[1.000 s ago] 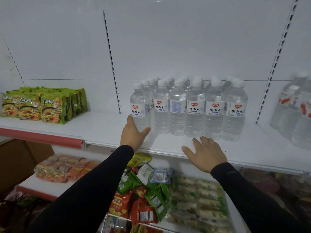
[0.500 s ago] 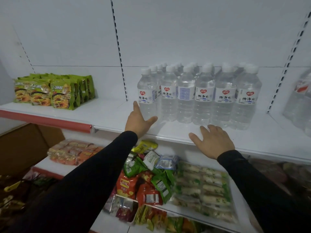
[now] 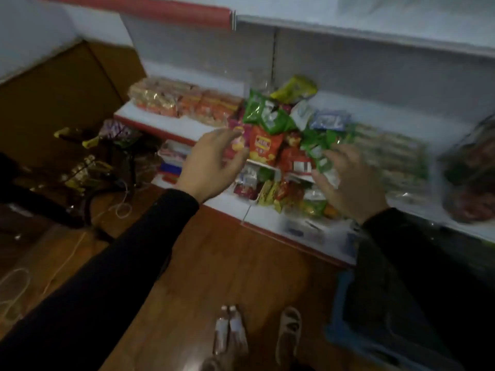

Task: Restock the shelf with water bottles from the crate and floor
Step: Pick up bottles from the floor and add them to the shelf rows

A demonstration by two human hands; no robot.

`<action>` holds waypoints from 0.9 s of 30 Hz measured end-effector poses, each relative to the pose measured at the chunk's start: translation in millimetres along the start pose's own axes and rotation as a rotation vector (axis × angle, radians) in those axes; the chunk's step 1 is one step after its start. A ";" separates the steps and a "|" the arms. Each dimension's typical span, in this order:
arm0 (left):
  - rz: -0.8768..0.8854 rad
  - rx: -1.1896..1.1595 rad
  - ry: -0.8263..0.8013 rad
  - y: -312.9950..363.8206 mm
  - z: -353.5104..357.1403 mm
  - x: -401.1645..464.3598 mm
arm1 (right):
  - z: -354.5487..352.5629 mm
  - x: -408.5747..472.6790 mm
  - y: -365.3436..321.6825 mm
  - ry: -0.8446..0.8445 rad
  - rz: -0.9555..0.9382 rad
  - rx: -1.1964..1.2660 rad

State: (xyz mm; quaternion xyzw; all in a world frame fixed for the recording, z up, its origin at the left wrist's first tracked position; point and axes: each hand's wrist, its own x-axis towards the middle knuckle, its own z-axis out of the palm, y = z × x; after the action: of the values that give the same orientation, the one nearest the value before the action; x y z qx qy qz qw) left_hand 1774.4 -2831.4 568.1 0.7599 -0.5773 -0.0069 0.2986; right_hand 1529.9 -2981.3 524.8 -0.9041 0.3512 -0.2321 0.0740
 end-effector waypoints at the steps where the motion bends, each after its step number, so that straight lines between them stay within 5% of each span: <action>1: -0.022 0.009 -0.032 -19.3 11.4 -23.5 | 21.2 -20.5 -10.5 -0.100 0.022 0.040; 6: -0.202 0.025 -0.260 -94.9 81.5 -134.3 | 122.1 -119.2 -37.6 -0.597 0.114 0.087; 13: -0.524 -0.001 -0.541 -185.2 224.6 -255.2 | 289.4 -212.4 -17.0 -1.089 0.151 0.101; 19: -0.761 -0.028 -0.780 -272.9 393.8 -372.1 | 476.2 -301.3 9.2 -1.317 0.176 0.128; 27: -0.956 -0.085 -0.879 -374.1 588.9 -523.6 | 726.0 -446.2 13.9 -1.307 0.427 0.343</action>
State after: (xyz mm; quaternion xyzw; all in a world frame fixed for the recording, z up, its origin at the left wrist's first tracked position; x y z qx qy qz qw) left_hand 1717.3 -2574.4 -263.5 0.8469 -0.2431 -0.4721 0.0285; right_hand 1575.8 -2714.3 -283.3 -0.7451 0.3630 0.3257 0.4549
